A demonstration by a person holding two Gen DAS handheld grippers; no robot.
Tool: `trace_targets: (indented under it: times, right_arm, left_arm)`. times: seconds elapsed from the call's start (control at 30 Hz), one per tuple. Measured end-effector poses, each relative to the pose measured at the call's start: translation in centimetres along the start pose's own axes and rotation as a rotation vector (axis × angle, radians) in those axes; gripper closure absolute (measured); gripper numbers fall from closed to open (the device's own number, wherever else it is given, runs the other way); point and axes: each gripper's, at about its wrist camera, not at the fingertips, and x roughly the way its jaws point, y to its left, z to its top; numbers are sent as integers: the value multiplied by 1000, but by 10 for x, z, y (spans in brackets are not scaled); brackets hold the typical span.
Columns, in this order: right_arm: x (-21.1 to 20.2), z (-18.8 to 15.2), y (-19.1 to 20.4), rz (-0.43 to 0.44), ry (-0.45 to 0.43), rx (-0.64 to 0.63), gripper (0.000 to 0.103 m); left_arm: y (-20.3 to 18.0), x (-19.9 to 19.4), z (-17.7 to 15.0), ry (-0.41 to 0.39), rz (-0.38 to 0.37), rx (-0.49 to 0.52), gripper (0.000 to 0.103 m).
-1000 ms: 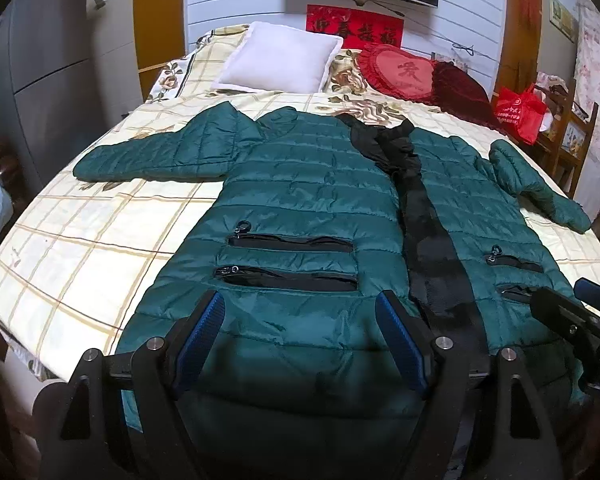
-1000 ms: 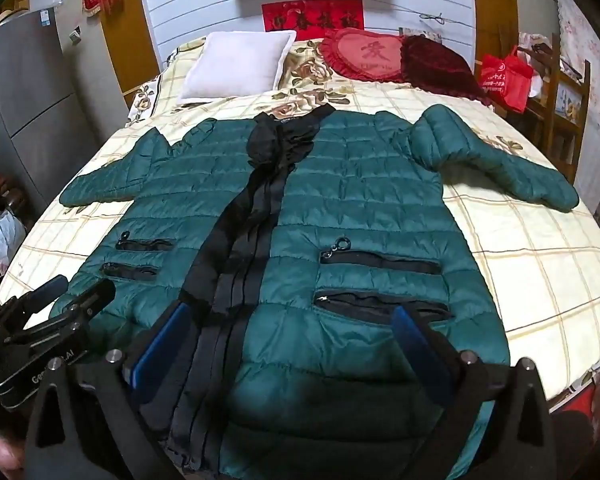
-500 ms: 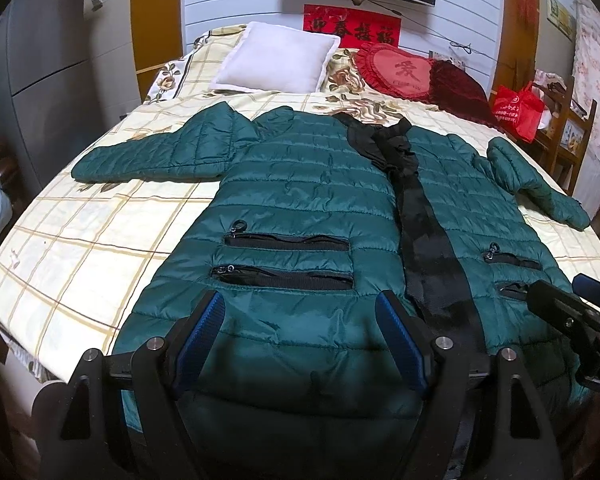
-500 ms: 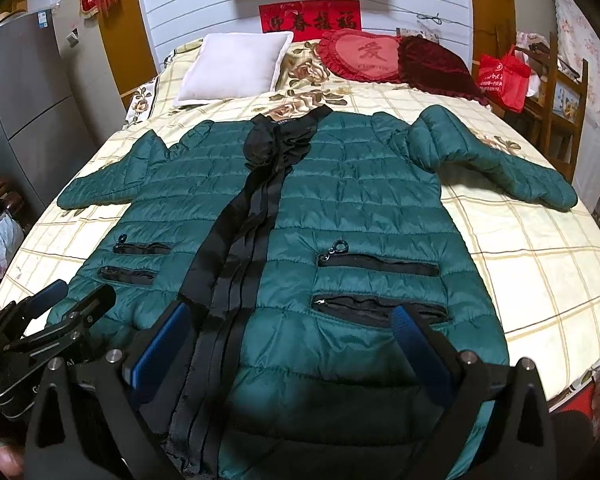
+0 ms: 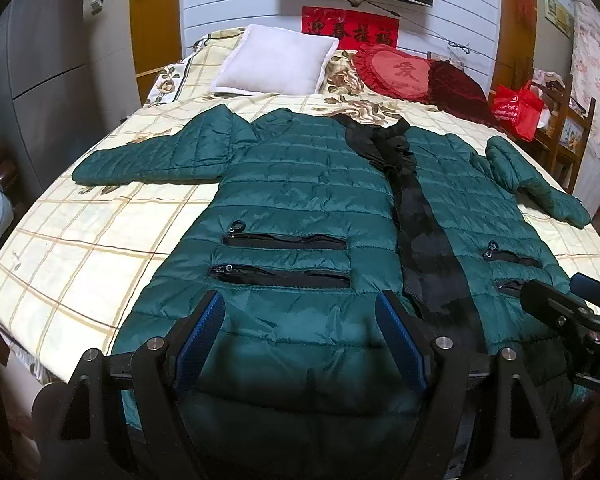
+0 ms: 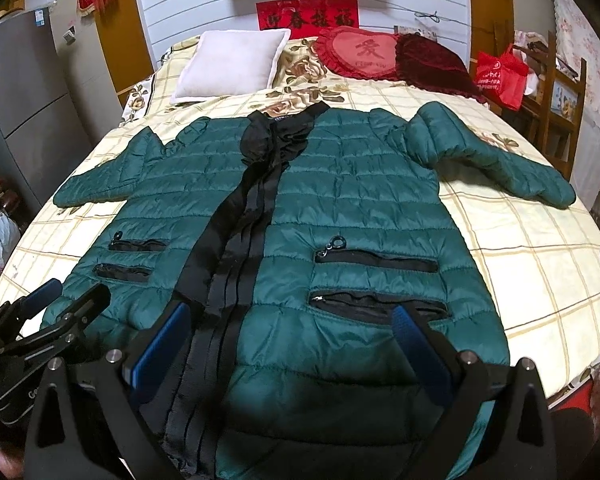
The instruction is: Fold large clothes
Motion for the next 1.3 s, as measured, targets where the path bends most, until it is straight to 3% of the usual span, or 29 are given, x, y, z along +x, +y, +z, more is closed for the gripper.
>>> trace_targets:
  times: [0.23,0.57,1.3]
  right_arm:
    - [0,1,-1,46,27,55,1]
    - [3,-2,-2,10,17,26,1]
    - [8,1,-1,25,8,40,1]
  left_arm:
    - [-1,-1,-2,-2,-4,-1,26]
    - [-3,0,-4,-1,0,0,26]
    - [-1,2,-2,2,-3,-4,26]
